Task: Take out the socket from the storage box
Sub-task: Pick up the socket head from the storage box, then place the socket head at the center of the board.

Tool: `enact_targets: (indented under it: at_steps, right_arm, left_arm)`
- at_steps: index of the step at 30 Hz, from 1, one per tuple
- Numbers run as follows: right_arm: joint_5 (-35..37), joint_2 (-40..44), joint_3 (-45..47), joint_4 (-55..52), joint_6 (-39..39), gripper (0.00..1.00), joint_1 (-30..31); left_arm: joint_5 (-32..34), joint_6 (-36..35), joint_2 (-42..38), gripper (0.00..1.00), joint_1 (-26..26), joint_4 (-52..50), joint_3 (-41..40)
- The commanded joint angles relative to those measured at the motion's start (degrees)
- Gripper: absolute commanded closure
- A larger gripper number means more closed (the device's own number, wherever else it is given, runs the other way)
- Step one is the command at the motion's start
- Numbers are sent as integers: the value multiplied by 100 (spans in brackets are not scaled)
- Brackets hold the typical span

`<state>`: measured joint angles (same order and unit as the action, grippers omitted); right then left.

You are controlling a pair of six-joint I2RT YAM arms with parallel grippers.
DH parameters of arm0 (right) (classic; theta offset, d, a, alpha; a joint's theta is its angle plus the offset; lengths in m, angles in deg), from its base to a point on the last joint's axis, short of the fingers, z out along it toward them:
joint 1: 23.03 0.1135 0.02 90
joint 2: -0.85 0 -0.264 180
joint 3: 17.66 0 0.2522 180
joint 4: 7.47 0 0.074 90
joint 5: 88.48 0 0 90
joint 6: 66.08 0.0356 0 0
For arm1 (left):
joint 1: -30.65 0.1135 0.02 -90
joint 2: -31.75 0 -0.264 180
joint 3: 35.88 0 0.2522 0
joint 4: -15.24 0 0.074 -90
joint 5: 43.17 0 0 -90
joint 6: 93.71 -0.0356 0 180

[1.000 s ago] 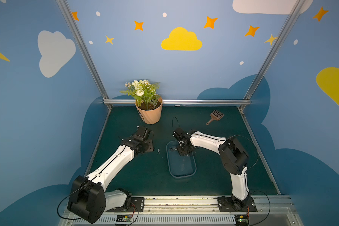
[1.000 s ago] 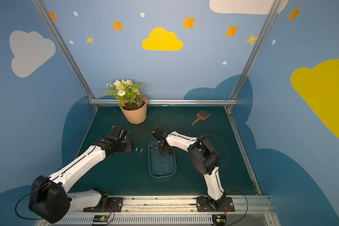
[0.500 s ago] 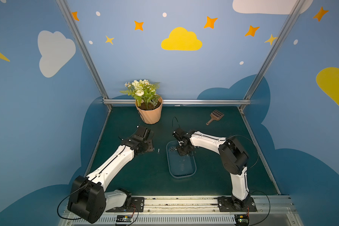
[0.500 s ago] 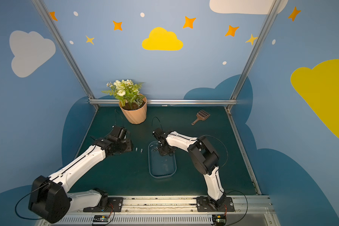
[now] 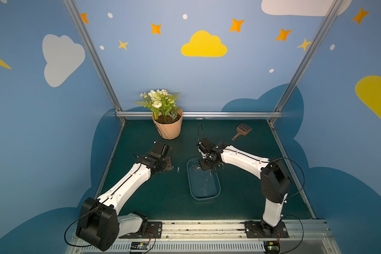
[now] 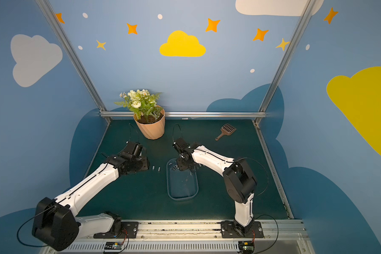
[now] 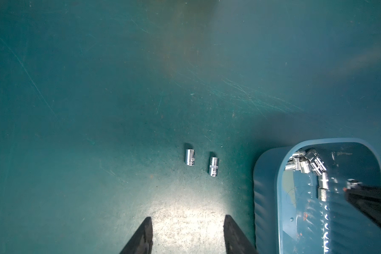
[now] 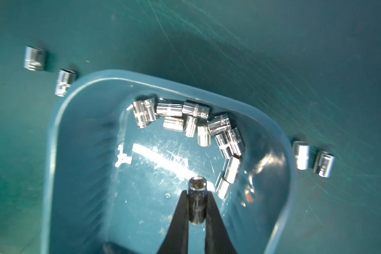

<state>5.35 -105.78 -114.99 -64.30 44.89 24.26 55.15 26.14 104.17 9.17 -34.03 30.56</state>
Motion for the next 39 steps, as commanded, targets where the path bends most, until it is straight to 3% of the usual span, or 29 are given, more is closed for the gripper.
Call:
enact_targets:
  at_steps: [1, 13, 20, 39]
  right_arm:
    - [7, 307, -72, -132, -94, 90, -129]
    - [119, 928, 403, -299, -468, 90, -1200]
    - [71, 740, 994, 8, -614, 90, -1784]
    - [-146, -80, 1167, 528, -638, 90, -2092]
  left_arm:
    - [-67, -31, -68, 47, 19, -9, -83]
    - [-129, -31, -19, 47, 18, 0, -31]
    - [-189, -16, 7, 46, 18, 11, 1]
    - [-216, -8, -100, 46, 19, 0, -51]
